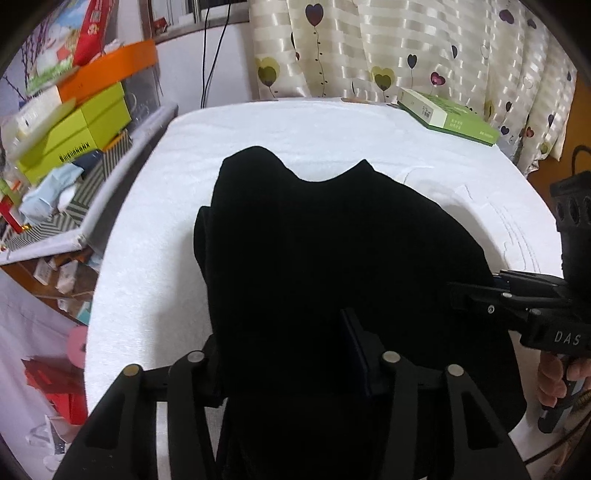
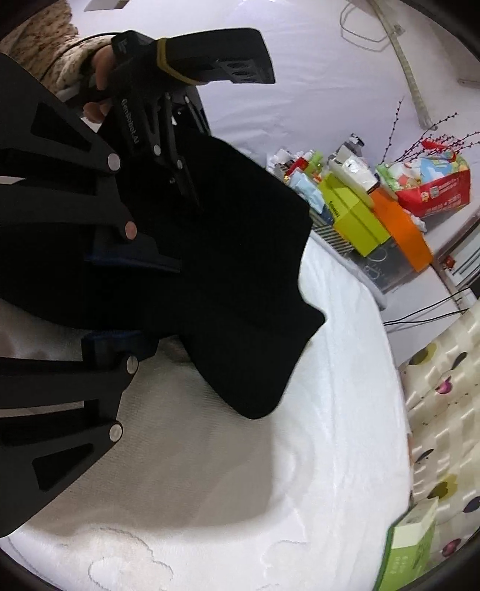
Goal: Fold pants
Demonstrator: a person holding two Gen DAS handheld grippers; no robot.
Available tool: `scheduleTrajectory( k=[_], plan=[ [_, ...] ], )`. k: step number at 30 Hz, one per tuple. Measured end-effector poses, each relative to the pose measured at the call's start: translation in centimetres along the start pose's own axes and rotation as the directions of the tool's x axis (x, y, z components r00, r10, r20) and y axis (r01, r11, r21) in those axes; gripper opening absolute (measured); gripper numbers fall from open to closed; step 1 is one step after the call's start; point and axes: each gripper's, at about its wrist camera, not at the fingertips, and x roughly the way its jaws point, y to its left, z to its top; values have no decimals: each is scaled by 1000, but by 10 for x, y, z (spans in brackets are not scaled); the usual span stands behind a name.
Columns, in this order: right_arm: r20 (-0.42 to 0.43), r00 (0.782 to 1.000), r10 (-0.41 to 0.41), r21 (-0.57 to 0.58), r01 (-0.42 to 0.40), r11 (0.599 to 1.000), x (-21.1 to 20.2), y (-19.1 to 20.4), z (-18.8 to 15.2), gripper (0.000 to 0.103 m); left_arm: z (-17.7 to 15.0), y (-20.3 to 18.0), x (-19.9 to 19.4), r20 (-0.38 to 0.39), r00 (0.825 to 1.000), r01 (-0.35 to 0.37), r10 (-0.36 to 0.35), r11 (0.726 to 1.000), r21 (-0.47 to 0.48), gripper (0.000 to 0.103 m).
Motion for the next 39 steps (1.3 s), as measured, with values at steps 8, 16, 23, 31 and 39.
scheduleTrajectory(
  k=[8,16,23,31,39],
  plan=[
    [74,997,27,-96,-19,995,-29,23,9,17,4,-4,-14,28,1000,-7,8,1000,-29,30],
    [171,985,-17,-114,36,993,-80,9,23,17,19,-39,-30,80,996,51,-50,999,-17,27],
    [210,973,-96,-86,117,989,-117,-24,34,17,47,-82,-28,96,987,125,-126,992,9,27],
    [208,961,-185,-24,194,981,-136,-73,41,14,67,-131,5,55,977,206,-205,979,1,27],
    [184,951,-247,47,243,969,-133,-113,32,14,72,-139,27,19,984,175,-175,984,-13,31]
  ],
)
